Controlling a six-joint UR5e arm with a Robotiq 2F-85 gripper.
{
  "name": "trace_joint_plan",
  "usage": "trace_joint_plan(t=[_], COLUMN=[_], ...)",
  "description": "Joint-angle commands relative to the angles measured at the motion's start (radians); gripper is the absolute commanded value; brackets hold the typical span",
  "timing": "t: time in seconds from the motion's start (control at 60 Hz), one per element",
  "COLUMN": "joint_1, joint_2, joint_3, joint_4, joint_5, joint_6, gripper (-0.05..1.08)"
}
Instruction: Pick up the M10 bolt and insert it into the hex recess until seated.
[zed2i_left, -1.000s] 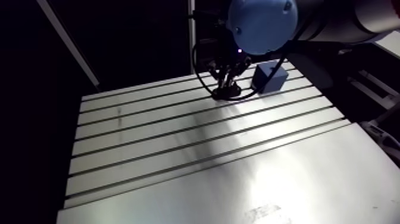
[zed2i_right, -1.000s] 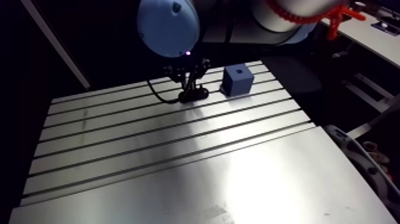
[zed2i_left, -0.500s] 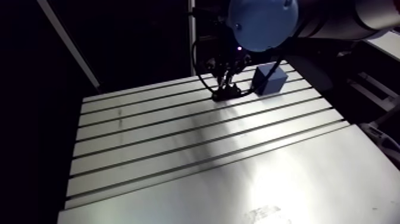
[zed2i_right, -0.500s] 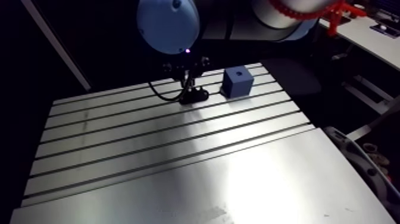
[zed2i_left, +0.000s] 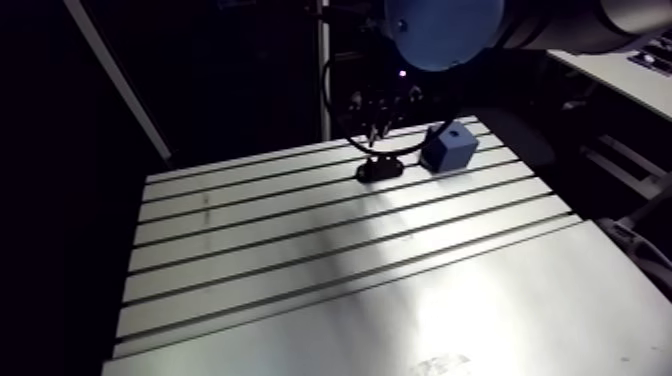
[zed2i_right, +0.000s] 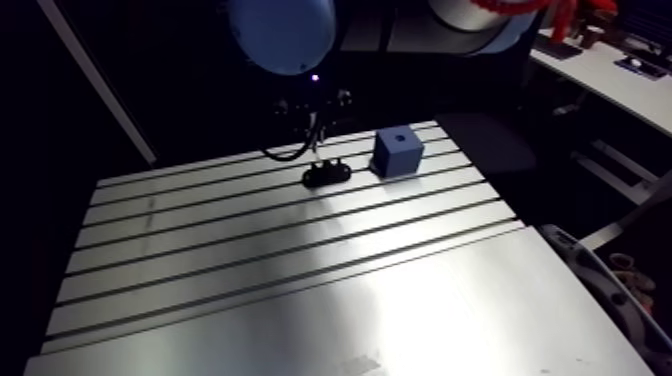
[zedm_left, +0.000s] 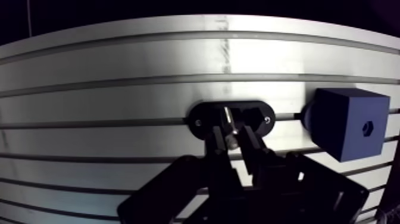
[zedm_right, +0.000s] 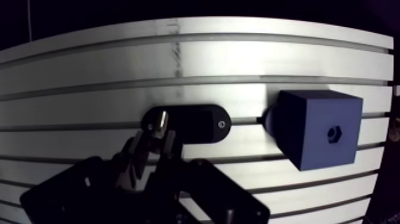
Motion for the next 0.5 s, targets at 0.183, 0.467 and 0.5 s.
trace_joint_plan(t=[0.183,0.467,0.5], joint_1=[0.004,-0.002,-0.002], joint_2=[-0.044,-0.060,-0.062], joint_3=[-0.124,-0.222,-0.228], joint_4=[0.193,0.371,0.385], joint_5=[0.005,0.004,-0.002], joint_6=[-0.135,-0.457,-0.486], gripper=[0.89,0.93,0.93])
